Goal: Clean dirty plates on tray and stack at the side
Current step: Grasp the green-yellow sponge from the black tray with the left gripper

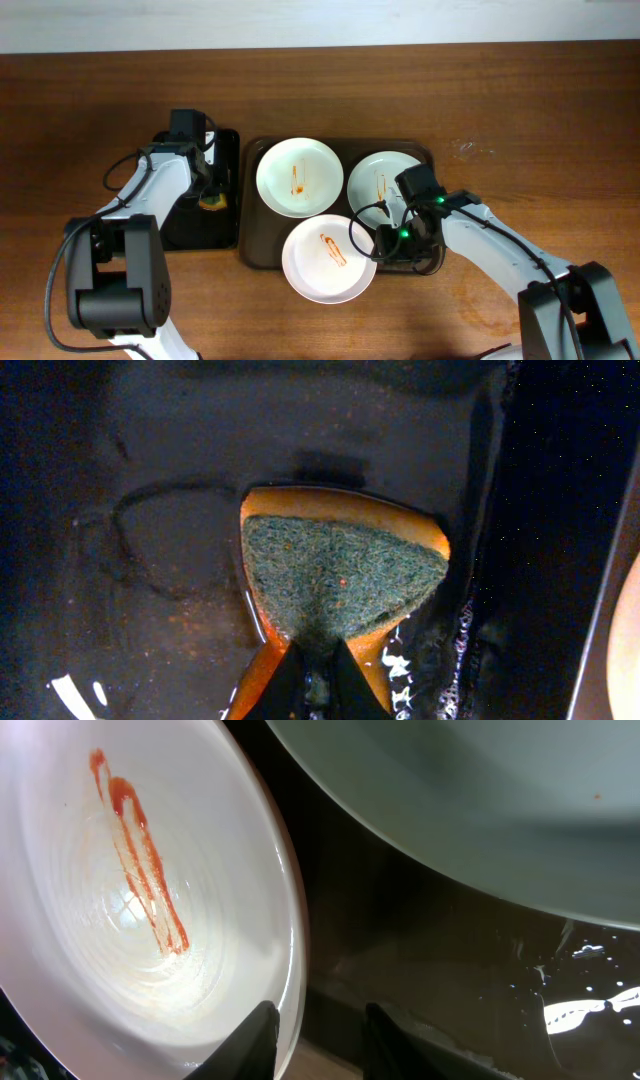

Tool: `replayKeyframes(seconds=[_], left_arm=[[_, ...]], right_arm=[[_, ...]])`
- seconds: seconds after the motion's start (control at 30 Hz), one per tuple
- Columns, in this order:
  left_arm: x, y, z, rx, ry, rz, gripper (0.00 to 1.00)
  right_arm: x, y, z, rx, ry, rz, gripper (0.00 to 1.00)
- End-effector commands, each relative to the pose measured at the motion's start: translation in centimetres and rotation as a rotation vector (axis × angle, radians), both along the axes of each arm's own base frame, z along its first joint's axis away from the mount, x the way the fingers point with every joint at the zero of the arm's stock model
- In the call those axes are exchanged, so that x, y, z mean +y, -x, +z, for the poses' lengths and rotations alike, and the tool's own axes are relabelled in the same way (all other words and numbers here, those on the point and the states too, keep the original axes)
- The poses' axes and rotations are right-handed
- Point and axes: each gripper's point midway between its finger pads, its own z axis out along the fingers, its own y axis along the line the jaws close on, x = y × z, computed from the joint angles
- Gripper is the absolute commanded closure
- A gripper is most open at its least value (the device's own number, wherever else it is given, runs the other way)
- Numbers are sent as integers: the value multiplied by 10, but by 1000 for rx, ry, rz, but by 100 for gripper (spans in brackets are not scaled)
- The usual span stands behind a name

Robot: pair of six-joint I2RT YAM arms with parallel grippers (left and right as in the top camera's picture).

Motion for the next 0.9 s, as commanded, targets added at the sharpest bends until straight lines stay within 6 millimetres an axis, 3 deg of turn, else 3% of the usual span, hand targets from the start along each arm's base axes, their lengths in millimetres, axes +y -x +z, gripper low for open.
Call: replayKeyframes(seconds=[0.0,0.13,0.2,0.27,0.33,0.43,0.6,0.7,0.8,0.87], left_arm=[[3,2,-6,18,-8,0,100],[1,10,-1,48,1,-2,100],[-11,2,24,-3,71,-20,100],[-10,-4,58,-93,67,-21,100],[-9,-3,69,-113,63,-13,100],[-10,9,51,-59,67,-2,100],[-9,40,-7,56,64,12,100],[-9,41,-26,59,64,12,100],[-10,25,-12,-2,66,10,100],[-10,4,23,-105,67,6,100]], right_arm=[[4,-2,2,-2,-3,5,71],[5,-5,2,-15,-7,5,70],[6,-8,3,-27,-12,5,70],[6,-8,3,-30,-13,5,70],[6,-8,3,-27,-12,5,70],[5,-6,3,-22,-10,5,70],[5,-6,3,-21,-10,5,70],[5,-6,3,-20,-10,5,70],[5,-6,3,-19,-10,5,70],[5,-6,3,-20,-9,5,70]])
